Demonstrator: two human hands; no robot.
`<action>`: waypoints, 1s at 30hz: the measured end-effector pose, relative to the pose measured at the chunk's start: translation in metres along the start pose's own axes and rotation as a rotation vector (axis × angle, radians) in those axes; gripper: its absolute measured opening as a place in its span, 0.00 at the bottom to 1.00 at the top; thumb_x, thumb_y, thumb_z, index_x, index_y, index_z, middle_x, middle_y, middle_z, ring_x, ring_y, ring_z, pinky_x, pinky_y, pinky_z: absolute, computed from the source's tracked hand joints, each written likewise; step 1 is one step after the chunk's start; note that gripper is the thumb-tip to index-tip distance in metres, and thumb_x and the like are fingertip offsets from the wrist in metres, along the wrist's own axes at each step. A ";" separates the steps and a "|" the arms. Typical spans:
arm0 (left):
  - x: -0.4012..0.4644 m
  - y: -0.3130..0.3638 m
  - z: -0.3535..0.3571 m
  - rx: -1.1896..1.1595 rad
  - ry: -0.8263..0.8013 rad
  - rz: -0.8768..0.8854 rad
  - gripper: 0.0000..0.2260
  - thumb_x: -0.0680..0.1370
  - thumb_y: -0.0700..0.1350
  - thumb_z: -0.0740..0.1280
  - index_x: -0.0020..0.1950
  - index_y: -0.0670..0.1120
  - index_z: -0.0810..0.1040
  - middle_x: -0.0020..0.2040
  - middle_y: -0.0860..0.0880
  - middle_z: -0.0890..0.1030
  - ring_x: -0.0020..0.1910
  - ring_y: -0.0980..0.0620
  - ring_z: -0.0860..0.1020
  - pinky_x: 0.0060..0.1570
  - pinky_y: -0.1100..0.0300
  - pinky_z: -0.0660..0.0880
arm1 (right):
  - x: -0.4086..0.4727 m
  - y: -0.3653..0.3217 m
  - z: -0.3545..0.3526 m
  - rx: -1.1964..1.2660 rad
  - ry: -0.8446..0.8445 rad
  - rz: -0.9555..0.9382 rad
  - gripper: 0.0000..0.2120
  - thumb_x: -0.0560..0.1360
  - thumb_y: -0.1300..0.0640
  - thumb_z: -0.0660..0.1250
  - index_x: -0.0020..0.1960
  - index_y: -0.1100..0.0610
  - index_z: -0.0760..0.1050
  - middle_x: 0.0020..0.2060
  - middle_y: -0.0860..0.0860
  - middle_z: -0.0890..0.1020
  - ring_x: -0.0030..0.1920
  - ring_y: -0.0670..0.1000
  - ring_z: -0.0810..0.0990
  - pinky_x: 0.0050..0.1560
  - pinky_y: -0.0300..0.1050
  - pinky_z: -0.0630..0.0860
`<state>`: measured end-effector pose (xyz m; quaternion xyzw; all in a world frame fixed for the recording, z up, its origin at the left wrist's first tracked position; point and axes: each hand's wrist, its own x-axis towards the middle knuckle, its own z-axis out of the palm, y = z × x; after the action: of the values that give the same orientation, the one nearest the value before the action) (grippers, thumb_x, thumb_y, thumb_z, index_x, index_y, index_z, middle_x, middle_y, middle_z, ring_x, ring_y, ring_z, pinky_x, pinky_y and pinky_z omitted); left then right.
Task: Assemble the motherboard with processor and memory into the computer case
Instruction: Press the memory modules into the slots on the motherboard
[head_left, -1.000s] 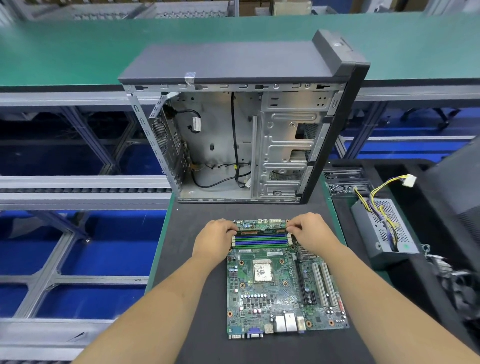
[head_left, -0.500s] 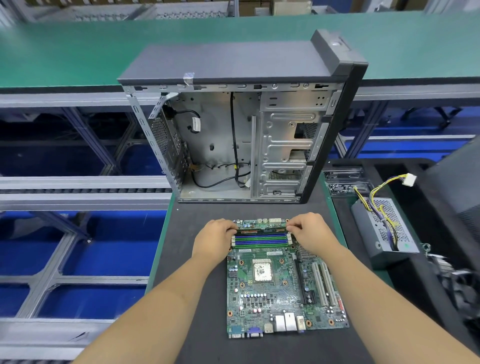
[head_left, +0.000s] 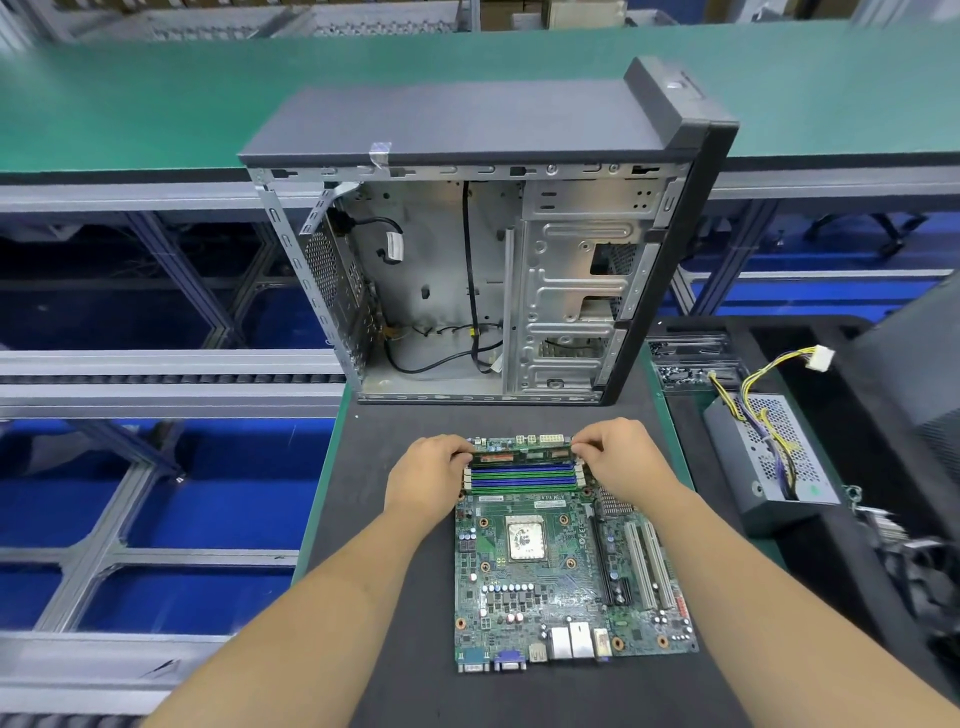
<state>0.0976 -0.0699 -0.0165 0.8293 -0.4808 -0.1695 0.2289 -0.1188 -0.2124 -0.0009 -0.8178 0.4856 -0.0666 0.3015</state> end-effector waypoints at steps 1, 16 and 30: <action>0.000 0.000 0.000 -0.003 -0.003 0.001 0.09 0.82 0.46 0.63 0.56 0.52 0.83 0.52 0.56 0.83 0.52 0.52 0.77 0.50 0.53 0.76 | 0.000 0.001 0.001 -0.008 -0.008 0.002 0.09 0.82 0.58 0.67 0.55 0.55 0.86 0.53 0.49 0.86 0.49 0.49 0.81 0.56 0.45 0.78; 0.000 0.003 0.001 0.009 0.004 0.011 0.09 0.82 0.47 0.64 0.57 0.52 0.83 0.53 0.56 0.83 0.54 0.53 0.77 0.51 0.54 0.77 | -0.005 0.003 0.003 -0.037 0.017 -0.001 0.10 0.82 0.58 0.66 0.57 0.56 0.85 0.54 0.51 0.87 0.53 0.53 0.83 0.58 0.46 0.78; 0.000 0.003 -0.001 0.025 -0.002 0.013 0.09 0.82 0.47 0.64 0.58 0.52 0.83 0.55 0.56 0.83 0.56 0.52 0.77 0.52 0.54 0.77 | -0.007 0.002 0.005 -0.035 0.004 0.015 0.10 0.82 0.58 0.66 0.58 0.56 0.85 0.56 0.52 0.86 0.54 0.54 0.83 0.60 0.49 0.79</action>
<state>0.0961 -0.0708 -0.0141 0.8288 -0.4883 -0.1628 0.2193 -0.1216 -0.2053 -0.0044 -0.8193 0.4932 -0.0576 0.2868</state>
